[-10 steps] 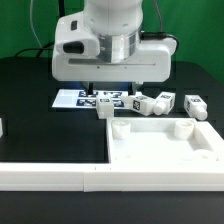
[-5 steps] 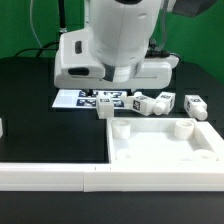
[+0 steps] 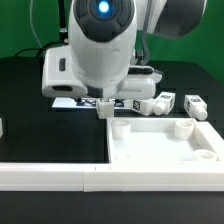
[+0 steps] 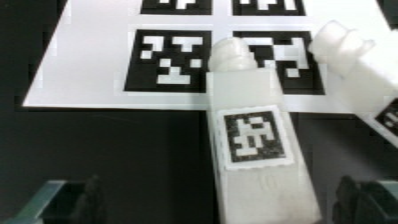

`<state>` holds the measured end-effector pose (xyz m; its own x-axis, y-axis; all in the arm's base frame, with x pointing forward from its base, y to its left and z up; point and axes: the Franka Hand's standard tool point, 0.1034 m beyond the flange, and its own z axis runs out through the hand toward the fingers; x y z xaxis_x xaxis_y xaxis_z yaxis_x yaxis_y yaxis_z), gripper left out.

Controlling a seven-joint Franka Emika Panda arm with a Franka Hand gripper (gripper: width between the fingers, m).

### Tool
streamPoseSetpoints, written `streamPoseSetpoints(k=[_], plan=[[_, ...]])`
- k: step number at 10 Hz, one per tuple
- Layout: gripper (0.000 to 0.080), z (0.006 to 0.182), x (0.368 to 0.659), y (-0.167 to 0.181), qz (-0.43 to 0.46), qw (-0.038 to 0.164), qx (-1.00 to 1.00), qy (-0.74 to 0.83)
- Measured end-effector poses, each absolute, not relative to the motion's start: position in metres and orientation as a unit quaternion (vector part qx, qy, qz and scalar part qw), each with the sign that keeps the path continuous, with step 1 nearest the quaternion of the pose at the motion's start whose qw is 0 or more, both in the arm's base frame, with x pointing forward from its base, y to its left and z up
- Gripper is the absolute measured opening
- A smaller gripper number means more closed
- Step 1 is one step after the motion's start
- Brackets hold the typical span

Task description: Assemble one leg

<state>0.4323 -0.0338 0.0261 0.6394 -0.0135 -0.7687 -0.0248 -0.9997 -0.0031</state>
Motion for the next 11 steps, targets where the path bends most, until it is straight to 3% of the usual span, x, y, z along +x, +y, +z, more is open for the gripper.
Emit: streamPoseSetpoints(k=[9, 11], plan=[[0.0649, 0.012, 0.428, -0.025, 0.449, -0.011, -0.892, 0.048], [0.0424, 0.012, 0.428, -0.027, 0.449, -0.010, -0.892, 0.049]])
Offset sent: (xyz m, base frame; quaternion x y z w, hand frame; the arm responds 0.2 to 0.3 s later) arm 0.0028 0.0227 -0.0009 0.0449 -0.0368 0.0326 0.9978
